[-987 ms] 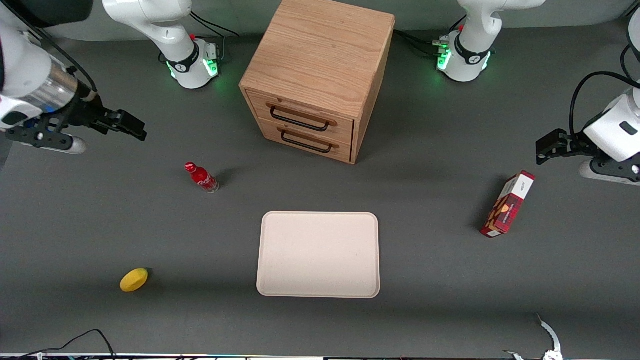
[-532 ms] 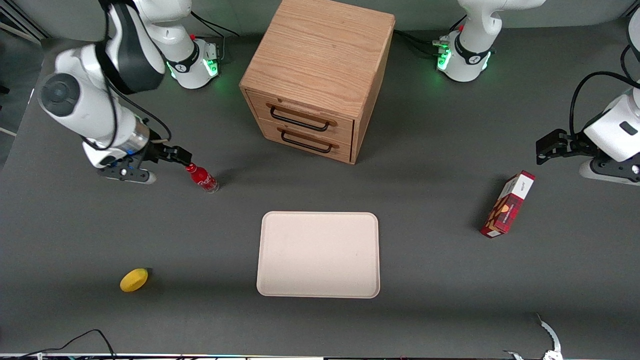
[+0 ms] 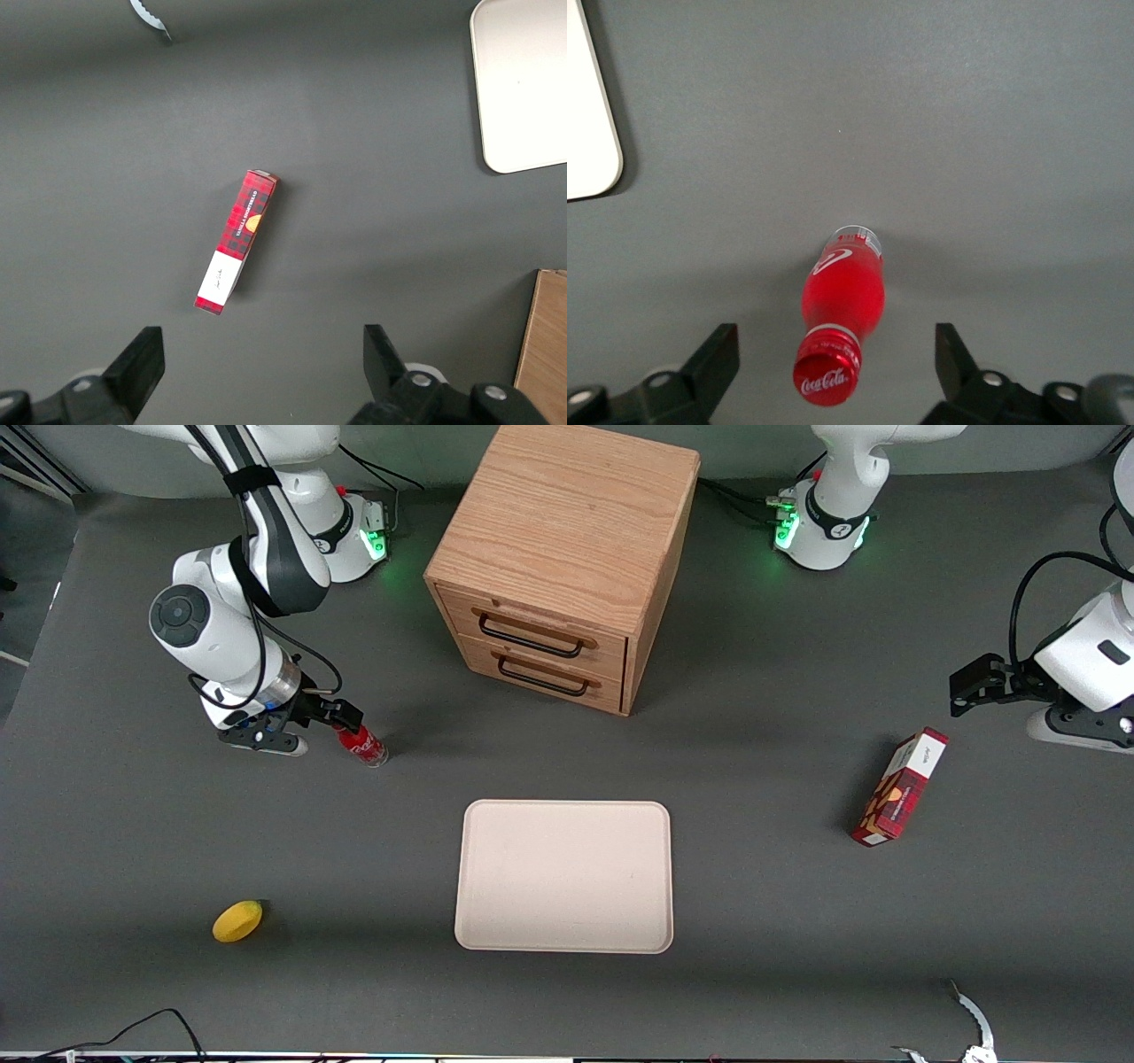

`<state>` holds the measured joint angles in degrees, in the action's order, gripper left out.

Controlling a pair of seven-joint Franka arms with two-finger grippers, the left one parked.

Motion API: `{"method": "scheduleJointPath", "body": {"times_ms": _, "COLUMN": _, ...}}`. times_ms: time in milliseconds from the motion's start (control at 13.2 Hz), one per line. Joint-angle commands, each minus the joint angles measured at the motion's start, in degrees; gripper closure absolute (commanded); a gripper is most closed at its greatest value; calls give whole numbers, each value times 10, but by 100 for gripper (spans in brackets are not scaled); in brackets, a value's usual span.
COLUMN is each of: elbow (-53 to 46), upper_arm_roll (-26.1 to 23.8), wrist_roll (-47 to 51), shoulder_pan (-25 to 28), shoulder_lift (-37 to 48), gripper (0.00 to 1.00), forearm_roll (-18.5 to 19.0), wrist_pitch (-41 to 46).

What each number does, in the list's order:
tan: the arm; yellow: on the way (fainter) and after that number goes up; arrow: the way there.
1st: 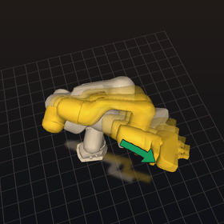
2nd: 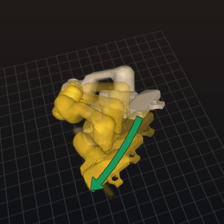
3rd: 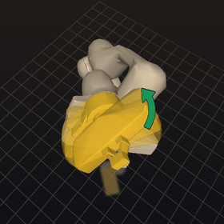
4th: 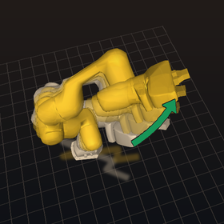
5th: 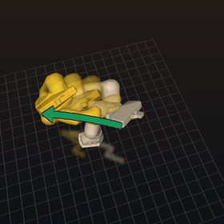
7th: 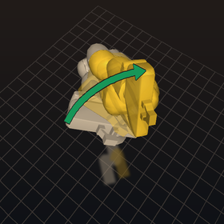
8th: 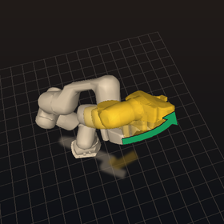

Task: Place coke bottle on tray
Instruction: 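Close the right gripper around the red bottle's cap end, then lift the red bottle and carry it to the cream tray's corner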

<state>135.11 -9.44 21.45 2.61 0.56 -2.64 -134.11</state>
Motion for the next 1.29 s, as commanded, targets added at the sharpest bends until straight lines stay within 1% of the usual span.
{"method": "scheduleJointPath", "body": {"times_ms": 0, "elbow": 21, "upper_arm_roll": -8, "wrist_roll": 12, "shoulder_pan": 1, "shoulder_lift": 6, "gripper": 31, "forearm_roll": 5, "wrist_pitch": -23}}
{"method": "scheduleJointPath", "body": {"times_ms": 76, "elbow": 21, "upper_arm_roll": -8, "wrist_roll": 12, "shoulder_pan": 1, "shoulder_lift": 6, "gripper": 55, "forearm_roll": 5, "wrist_pitch": -23}}
{"method": "scheduleJointPath", "body": {"times_ms": 152, "elbow": 21, "upper_arm_roll": -9, "wrist_roll": 12, "shoulder_pan": 2, "shoulder_lift": 6, "gripper": 82, "forearm_roll": 5, "wrist_pitch": -23}}
{"method": "scheduleJointPath", "body": {"times_ms": 228, "elbow": 21, "upper_arm_roll": -9, "wrist_roll": 13, "shoulder_pan": 2, "shoulder_lift": 6, "gripper": 100, "forearm_roll": 5, "wrist_pitch": -22}}
{"method": "scheduleJointPath", "body": {"times_ms": 532, "elbow": 12, "upper_arm_roll": -15, "wrist_roll": 7, "shoulder_pan": 3, "shoulder_lift": 10, "gripper": 100, "forearm_roll": 6, "wrist_pitch": -18}}
{"method": "scheduleJointPath", "body": {"times_ms": 608, "elbow": 4, "upper_arm_roll": -15, "wrist_roll": 6, "shoulder_pan": 3, "shoulder_lift": 14, "gripper": 100, "forearm_roll": 8, "wrist_pitch": -11}}
{"method": "scheduleJointPath", "body": {"times_ms": 684, "elbow": -18, "upper_arm_roll": -15, "wrist_roll": 3, "shoulder_pan": 3, "shoulder_lift": 18, "gripper": 100, "forearm_roll": 8, "wrist_pitch": 18}}
{"method": "scheduleJointPath", "body": {"times_ms": 759, "elbow": -61, "upper_arm_roll": -15, "wrist_roll": -2, "shoulder_pan": 2, "shoulder_lift": 23, "gripper": 100, "forearm_roll": 8, "wrist_pitch": 73}}
{"method": "scheduleJointPath", "body": {"times_ms": 987, "elbow": -251, "upper_arm_roll": -1, "wrist_roll": -43, "shoulder_pan": 0, "shoulder_lift": 5, "gripper": 100, "forearm_roll": 7, "wrist_pitch": 273}}
{"method": "scheduleJointPath", "body": {"times_ms": 1139, "elbow": -378, "upper_arm_roll": -1, "wrist_roll": -41, "shoulder_pan": 2, "shoulder_lift": -33, "gripper": 100, "forearm_roll": 5, "wrist_pitch": 364}}
{"method": "scheduleJointPath", "body": {"times_ms": 1215, "elbow": -456, "upper_arm_roll": -5, "wrist_roll": -35, "shoulder_pan": 3, "shoulder_lift": -67, "gripper": 100, "forearm_roll": 3, "wrist_pitch": 406}}
